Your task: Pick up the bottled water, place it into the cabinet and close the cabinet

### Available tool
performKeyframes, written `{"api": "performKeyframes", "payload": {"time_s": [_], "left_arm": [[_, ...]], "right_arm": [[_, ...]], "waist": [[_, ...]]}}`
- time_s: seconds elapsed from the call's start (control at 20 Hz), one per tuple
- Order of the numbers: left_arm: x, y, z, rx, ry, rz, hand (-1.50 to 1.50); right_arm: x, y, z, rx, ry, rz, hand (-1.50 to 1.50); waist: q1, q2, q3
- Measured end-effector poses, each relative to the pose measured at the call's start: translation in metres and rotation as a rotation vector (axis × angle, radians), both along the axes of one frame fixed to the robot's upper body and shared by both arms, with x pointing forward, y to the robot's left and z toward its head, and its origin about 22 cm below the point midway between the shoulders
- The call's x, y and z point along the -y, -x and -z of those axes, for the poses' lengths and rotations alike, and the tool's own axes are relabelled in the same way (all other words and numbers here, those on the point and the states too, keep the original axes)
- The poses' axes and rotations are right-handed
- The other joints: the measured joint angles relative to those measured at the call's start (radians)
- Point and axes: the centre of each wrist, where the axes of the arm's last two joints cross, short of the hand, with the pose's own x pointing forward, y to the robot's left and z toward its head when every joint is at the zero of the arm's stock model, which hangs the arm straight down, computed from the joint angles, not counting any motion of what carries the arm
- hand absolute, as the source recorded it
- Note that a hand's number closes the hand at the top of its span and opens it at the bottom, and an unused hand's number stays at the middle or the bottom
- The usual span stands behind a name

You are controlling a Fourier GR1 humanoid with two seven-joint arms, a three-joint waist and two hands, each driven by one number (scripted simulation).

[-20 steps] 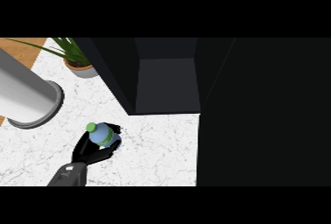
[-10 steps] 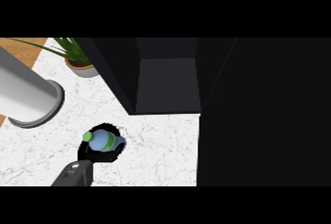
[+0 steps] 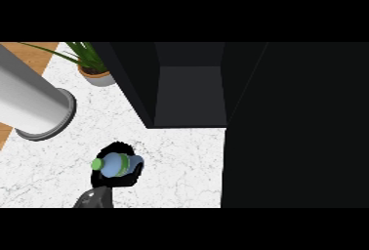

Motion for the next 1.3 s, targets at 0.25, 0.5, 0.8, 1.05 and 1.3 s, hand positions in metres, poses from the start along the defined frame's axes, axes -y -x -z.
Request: {"api": "performKeyframes", "payload": {"time_s": [0.25,0.5,0.8,1.05,1.3], "left_arm": [[0.017,-0.01,-0.009,0.011,0.054,0.024,1.5],[0.039,-0.029,-0.03,0.017,0.07,0.058,1.5],[0.075,-0.05,-0.072,0.044,0.036,0.081,1.5],[0.106,-0.07,-0.113,0.087,-0.056,0.087,1.5],[0.137,-0.085,-0.149,0.087,-0.109,0.078,1.5]], "right_arm": [[-0.003,-0.002,0.0,-0.006,-0.012,0.005,-1.5],[-0.002,-0.002,0.001,-0.005,-0.009,0.006,-1.5],[0.0,0.0,0.001,-0.004,-0.004,0.011,-1.5],[0.001,-0.003,0.0,0.005,0.003,0.015,-1.5],[0.006,-0.006,0.0,0.018,0.022,0.021,-1.5]], "waist": [[0.001,-0.001,-0.002],[0.001,-0.002,-0.002],[0.0,-0.003,-0.002],[-0.001,0.0,-0.002],[-0.008,0.002,-0.003]]}}
